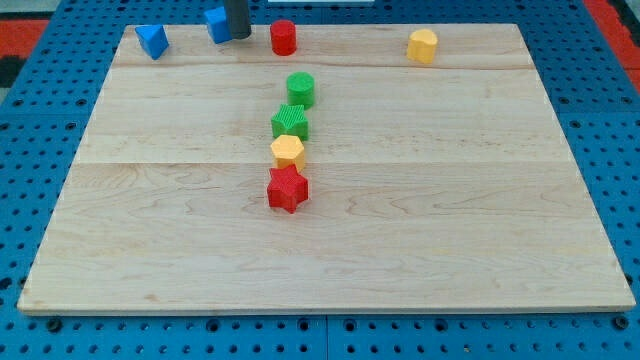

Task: Join the blue blocks at the top left of the board

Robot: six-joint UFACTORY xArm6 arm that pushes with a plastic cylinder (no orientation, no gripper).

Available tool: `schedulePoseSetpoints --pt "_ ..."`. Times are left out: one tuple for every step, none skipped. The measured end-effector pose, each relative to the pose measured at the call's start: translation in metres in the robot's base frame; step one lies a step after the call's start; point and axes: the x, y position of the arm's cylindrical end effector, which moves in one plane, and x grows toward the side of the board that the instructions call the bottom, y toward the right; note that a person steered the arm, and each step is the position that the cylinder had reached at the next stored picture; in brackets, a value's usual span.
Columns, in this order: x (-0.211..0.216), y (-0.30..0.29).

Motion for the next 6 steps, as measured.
schedulePoseSetpoints --pt "-0.009 0.032" --pt "-0.010 0.032" --pt "-0.010 -0.002" --pt "0.004 -0.024" --pt "0.063 -0.043" --pt "0.060 -0.137"
